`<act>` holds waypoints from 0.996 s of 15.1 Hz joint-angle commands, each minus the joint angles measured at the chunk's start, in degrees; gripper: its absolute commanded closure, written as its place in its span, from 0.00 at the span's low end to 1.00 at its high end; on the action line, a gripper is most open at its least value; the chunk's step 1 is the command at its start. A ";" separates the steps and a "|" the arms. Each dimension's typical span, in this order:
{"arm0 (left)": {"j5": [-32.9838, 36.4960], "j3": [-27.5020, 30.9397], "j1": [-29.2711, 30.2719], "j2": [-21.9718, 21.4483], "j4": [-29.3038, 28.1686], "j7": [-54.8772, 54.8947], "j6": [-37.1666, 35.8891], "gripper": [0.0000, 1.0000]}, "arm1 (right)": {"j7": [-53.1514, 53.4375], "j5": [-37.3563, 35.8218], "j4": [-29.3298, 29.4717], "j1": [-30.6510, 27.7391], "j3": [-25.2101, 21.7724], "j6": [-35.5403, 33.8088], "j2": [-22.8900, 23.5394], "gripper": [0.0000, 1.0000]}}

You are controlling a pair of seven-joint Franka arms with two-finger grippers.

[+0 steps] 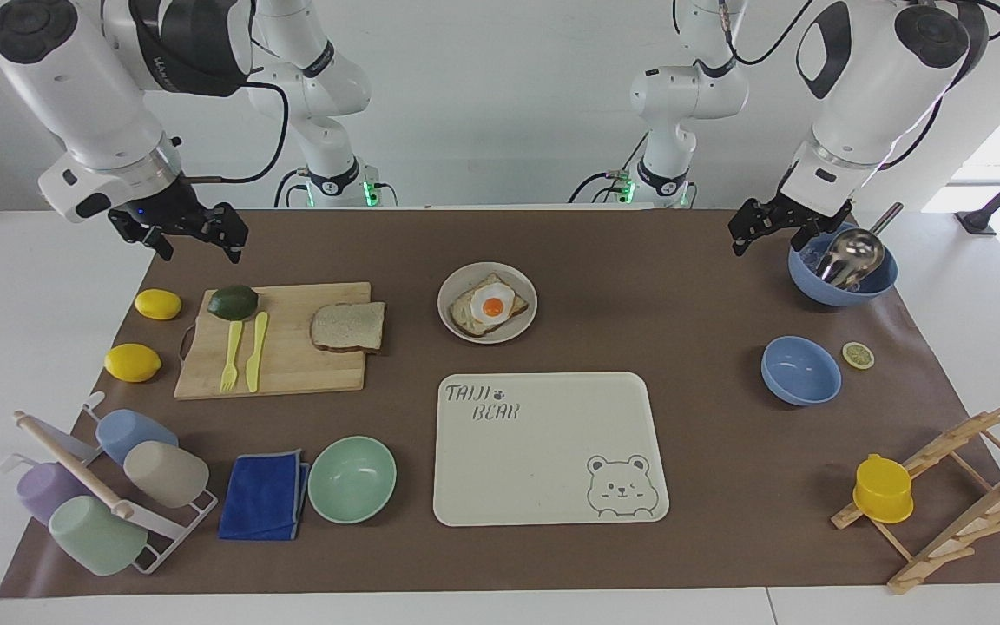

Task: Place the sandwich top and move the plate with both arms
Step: 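Reach the right gripper toward the bread slice on the cutting board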

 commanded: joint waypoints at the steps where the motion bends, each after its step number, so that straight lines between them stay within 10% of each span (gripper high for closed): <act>1: 0.84 -0.26 0.46 -1.38 -1.14 0.55 0.09 0.00 | -1.80 1.32 0.32 -0.13 -0.47 -0.75 -0.28 0.00; 15: 0.84 -0.26 0.55 -1.38 -1.14 0.55 0.09 0.00 | 6.60 -2.01 -6.78 9.24 2.52 3.81 -0.19 0.00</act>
